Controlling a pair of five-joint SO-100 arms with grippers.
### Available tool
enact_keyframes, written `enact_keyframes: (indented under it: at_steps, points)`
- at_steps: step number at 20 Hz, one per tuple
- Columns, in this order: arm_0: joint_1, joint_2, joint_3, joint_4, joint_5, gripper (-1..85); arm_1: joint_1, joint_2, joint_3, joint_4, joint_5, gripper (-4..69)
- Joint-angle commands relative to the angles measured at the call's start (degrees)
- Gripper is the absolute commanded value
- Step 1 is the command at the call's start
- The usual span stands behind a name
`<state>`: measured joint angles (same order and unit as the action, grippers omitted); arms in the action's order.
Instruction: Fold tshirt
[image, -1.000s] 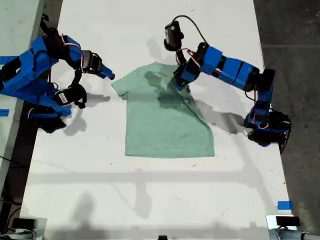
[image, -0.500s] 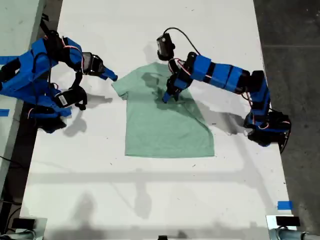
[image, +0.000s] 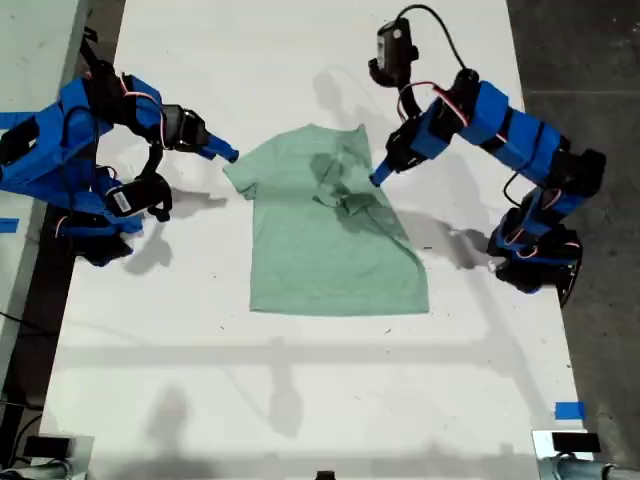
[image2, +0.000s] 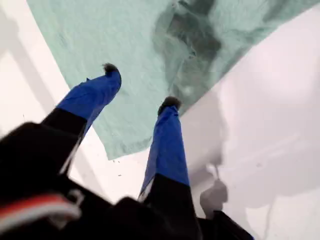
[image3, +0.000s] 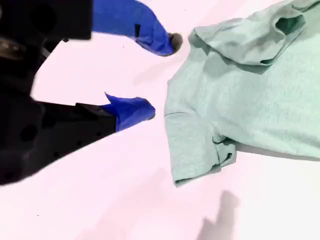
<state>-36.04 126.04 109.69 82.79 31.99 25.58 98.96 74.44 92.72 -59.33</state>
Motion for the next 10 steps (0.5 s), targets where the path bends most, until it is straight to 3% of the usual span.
enact_keyframes:
  at_steps: [1,4,10]
  points:
    - [-0.09,-0.09,-1.41,0.79,-0.18,22.8,-3.43,13.97,8.96,-1.67,3.16,17.8]
    - [-2.64,-5.54,-1.58,0.09,2.02,27.7,-6.06,24.70,19.42,-3.96,6.77,17.1]
    - [-9.67,-15.56,5.10,-12.39,6.33,28.0,-9.58,31.29,25.75,-5.80,9.58,16.9]
